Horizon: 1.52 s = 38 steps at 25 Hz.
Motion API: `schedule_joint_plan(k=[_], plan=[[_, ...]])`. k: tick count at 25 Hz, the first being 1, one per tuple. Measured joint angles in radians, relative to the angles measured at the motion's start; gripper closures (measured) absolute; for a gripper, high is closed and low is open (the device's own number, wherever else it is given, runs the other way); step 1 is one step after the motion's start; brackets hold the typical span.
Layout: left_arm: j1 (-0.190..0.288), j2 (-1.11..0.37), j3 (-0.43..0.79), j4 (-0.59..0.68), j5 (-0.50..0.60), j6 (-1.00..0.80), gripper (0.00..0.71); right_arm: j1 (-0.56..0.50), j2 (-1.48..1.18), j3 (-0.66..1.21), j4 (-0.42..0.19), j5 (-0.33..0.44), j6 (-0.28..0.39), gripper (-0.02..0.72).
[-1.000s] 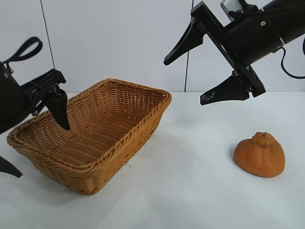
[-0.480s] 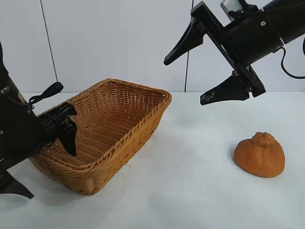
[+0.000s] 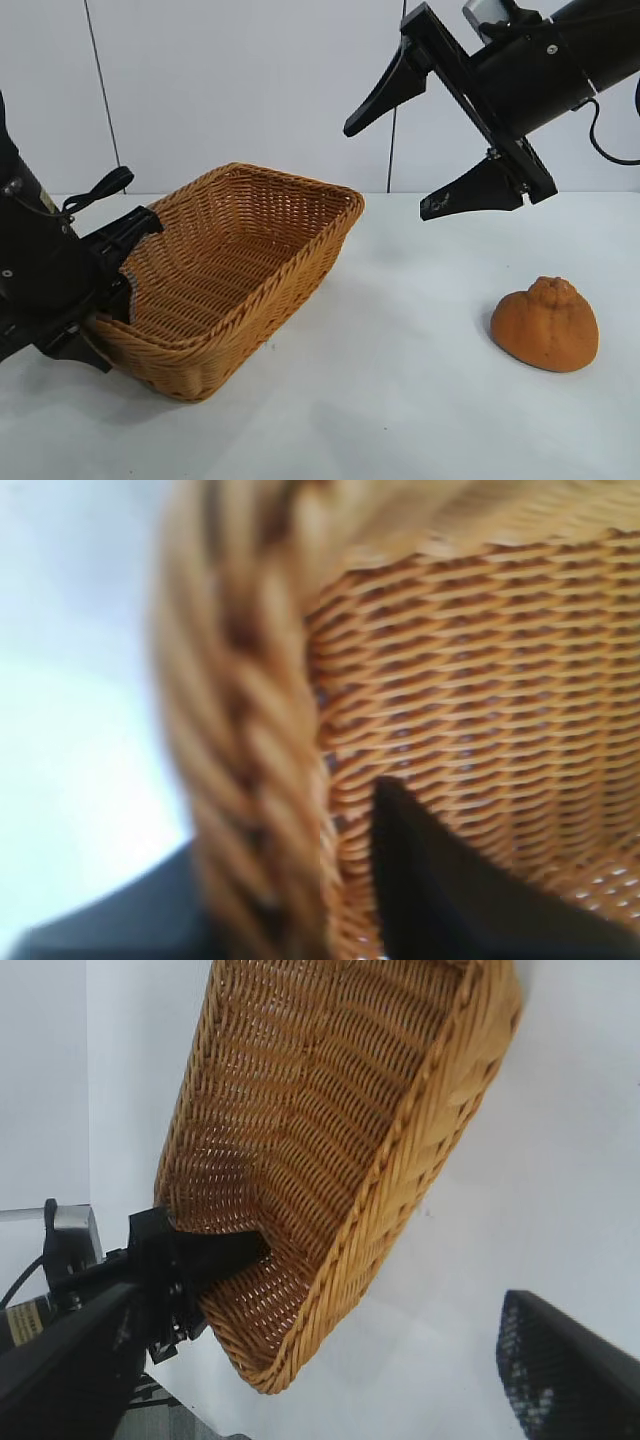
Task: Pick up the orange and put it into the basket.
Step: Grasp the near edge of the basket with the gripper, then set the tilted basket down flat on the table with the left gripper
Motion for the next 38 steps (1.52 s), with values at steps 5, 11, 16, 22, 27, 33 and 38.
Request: schedule_joint_plan(k=[5,11,16,22,27,33,38], plan=[[0.065,-0.001,-0.026,0.002,0.085,0.134,0.626,0.000,0.000,0.000,0.000,0.000,0.000,0.052],[0.151,0.007,-0.179,-0.058,0.235,0.435,0.626,0.000,0.000,0.000,0.000,0.000,0.000,0.052],[0.209,0.073,-0.361,-0.216,0.395,0.799,0.626,0.000,0.000,0.000,0.000,0.000,0.000,0.052],[0.218,0.170,-0.544,-0.273,0.552,1.082,0.626,0.000,0.000,0.000,-0.001,0.000,0.000,0.052],[0.218,0.188,-0.565,-0.275,0.569,1.209,0.626,0.000,0.000,0.000,-0.003,0.000,0.000,0.052],[0.208,0.239,-0.565,-0.274,0.568,1.225,0.626,0.000,0.000,0.000,-0.003,0.000,0.000,0.052],[0.187,0.277,-0.569,-0.274,0.529,1.250,0.626,0.000,0.000,0.000,-0.004,0.002,0.000,0.052]])
